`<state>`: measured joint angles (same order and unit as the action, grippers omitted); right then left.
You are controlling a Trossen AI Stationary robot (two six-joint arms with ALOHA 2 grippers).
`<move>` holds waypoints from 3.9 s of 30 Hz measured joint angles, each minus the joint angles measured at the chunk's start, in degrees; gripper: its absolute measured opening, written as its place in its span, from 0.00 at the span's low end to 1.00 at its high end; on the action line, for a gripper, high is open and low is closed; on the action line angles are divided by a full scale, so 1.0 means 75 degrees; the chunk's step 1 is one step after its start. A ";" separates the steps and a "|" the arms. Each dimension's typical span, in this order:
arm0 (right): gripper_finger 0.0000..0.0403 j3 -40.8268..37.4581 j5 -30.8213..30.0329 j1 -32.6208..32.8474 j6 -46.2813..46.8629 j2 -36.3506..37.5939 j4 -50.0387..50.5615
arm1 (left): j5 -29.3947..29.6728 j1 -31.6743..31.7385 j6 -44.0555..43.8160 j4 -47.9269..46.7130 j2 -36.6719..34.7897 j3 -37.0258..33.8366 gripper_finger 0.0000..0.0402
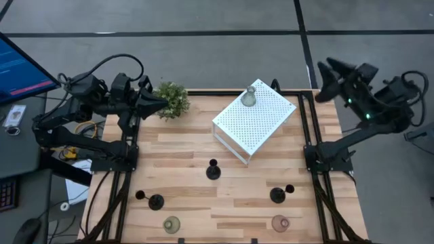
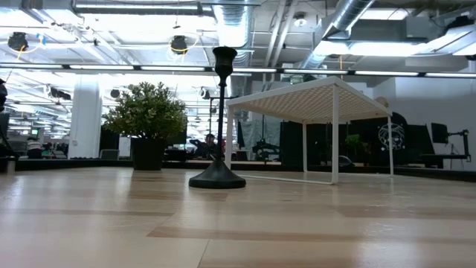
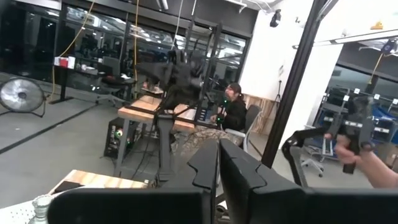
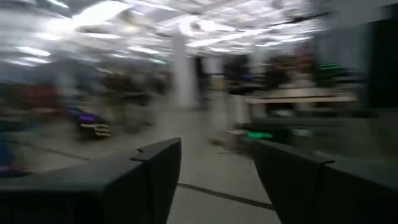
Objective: Pick & Place candle stick holders
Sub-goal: Put the top green glass candle holder on the shelf
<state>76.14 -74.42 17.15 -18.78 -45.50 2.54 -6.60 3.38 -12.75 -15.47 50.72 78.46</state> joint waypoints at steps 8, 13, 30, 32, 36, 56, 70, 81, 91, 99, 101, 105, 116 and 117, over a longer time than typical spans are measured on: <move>0.55 0.2683 -0.1475 -0.0791 -0.1927 -0.2186 0.0241 | 0.0201 0.0000 -0.0668 -0.0509 -0.0016 0.0004 0.04; 0.54 0.3778 -0.1483 -0.1207 -0.2642 -0.3113 0.0234 | 0.0568 0.0001 -0.0603 -0.1809 -0.0017 -0.0153 0.04; 0.52 0.4680 -0.0291 -0.2165 -0.0891 -0.4309 0.2406 | 0.0725 0.0079 -0.0355 0.0098 -0.2383 -0.3480 0.02; 0.52 0.4656 0.1808 -0.2308 0.1315 -0.4271 0.4183 | 0.0821 0.0079 -0.0440 0.0314 -0.2713 -0.3733 0.02; 0.51 0.4645 0.5917 -0.3255 0.3224 -0.4379 0.5538 | 0.0824 0.0076 -0.0562 0.0708 -0.3222 -0.4027 0.02; 0.52 0.7213 0.8822 -0.6776 0.3587 -0.7605 1.1011 | 0.0363 0.0073 -0.1240 0.0830 -0.3515 -0.5727 0.01; 0.47 0.7213 0.8804 -0.6697 0.2985 -0.8590 1.1681 | 0.0360 0.0073 -0.1428 0.1205 -0.3564 -0.5811 0.02; 0.47 0.6917 0.9342 -0.6760 0.2583 -0.8585 1.1674 | 0.0360 0.0073 -0.1425 0.1219 -0.3570 -0.5811 0.02; 0.47 0.6458 0.9697 -0.6861 0.2281 -0.8588 1.1538 | 0.0360 0.0073 -0.1425 0.1219 -0.3570 -0.5811 0.02; 0.45 0.6216 0.9735 -0.7146 0.2036 -0.8588 1.1217 | 0.0360 0.0073 -0.1569 0.1222 -0.3570 -0.5811 0.02; 0.42 0.6078 0.9809 -0.7218 0.2031 -0.8577 1.1133 | 0.0358 0.0073 -0.1592 0.1224 -0.3570 -0.5811 0.02; 0.37 0.5937 1.0130 -0.7267 0.2017 -0.8562 1.1154 | 0.0360 0.0073 -0.1594 0.1240 -0.3570 -0.5811 0.01; 0.29 0.5916 1.0140 -0.7164 0.1966 -0.8569 1.1662 | 0.0360 0.0073 -0.1597 0.1264 -0.3570 -0.5811 0.01; 0.30 0.5914 1.0140 -0.7147 0.1964 -0.8483 1.1658 | 0.0358 0.0073 -0.1597 0.1266 -0.3570 -0.5811 0.01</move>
<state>120.49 1.63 -36.46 -4.05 -109.12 89.97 -3.92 3.92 -24.73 -5.98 23.94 34.87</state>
